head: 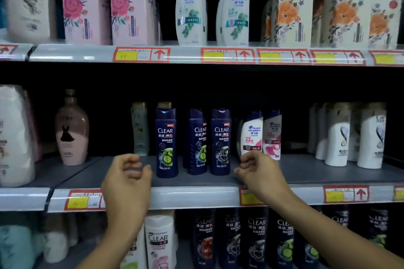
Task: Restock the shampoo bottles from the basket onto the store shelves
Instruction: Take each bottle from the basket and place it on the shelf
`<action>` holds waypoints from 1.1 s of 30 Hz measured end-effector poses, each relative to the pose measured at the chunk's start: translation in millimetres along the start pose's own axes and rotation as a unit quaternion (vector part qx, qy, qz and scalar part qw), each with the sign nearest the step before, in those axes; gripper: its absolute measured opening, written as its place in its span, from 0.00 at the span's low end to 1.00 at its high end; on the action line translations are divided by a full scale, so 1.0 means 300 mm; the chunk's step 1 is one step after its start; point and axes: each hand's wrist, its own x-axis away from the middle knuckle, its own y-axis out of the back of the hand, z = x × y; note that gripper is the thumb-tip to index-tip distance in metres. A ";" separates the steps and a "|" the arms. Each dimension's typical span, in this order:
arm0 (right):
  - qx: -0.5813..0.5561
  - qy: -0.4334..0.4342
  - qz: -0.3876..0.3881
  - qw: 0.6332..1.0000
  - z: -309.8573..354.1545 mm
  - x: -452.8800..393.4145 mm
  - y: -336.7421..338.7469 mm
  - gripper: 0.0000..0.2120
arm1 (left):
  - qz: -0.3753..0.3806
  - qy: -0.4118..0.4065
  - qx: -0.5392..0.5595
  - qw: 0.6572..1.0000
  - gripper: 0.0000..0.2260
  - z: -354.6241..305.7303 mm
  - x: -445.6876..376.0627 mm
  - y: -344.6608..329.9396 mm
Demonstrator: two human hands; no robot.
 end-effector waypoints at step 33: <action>0.022 0.081 -0.080 0.993 0.110 0.078 -0.052 0.17 | 0.103 -0.039 -0.073 0.991 0.18 -0.111 0.044 -0.157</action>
